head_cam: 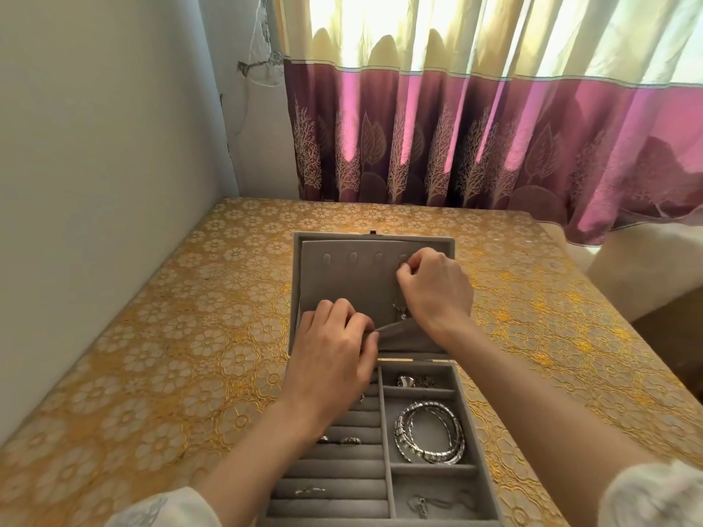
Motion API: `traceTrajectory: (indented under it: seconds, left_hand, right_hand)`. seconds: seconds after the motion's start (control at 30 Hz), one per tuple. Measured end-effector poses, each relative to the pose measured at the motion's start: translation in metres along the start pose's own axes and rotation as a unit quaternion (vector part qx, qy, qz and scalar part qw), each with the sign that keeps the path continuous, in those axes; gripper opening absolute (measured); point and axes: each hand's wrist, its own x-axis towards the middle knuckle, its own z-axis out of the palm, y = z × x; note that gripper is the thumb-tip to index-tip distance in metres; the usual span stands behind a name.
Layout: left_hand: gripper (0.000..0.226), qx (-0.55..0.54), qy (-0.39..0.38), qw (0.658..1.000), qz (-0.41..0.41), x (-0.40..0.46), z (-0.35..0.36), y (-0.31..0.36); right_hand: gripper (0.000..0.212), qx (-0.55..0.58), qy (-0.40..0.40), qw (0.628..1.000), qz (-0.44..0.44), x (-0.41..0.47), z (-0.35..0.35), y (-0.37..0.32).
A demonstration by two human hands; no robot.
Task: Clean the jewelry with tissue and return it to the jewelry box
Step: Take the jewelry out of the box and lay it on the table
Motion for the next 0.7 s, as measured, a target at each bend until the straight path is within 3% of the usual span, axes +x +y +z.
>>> traceTrajectory:
  seconds: [0.33, 0.53, 0.7]
  left_hand:
    - [0.03, -0.04, -0.032, 0.998, -0.021, 0.002, -0.008, -0.001]
    - [0.029, -0.04, -0.139, 0.989, -0.039, 0.01, -0.028, 0.0]
    - [0.02, -0.23, -0.137, 0.957, -0.115, 0.019, -0.064, 0.012]
  right_hand:
    - [0.017, -0.032, 0.061, 0.992, -0.104, 0.012, -0.039, -0.005]
    - [0.014, -0.032, 0.087, 0.981, -0.17, 0.008, -0.081, -0.013]
    - [0.012, -0.006, 0.078, 0.976, -0.205, -0.01, -0.121, -0.027]
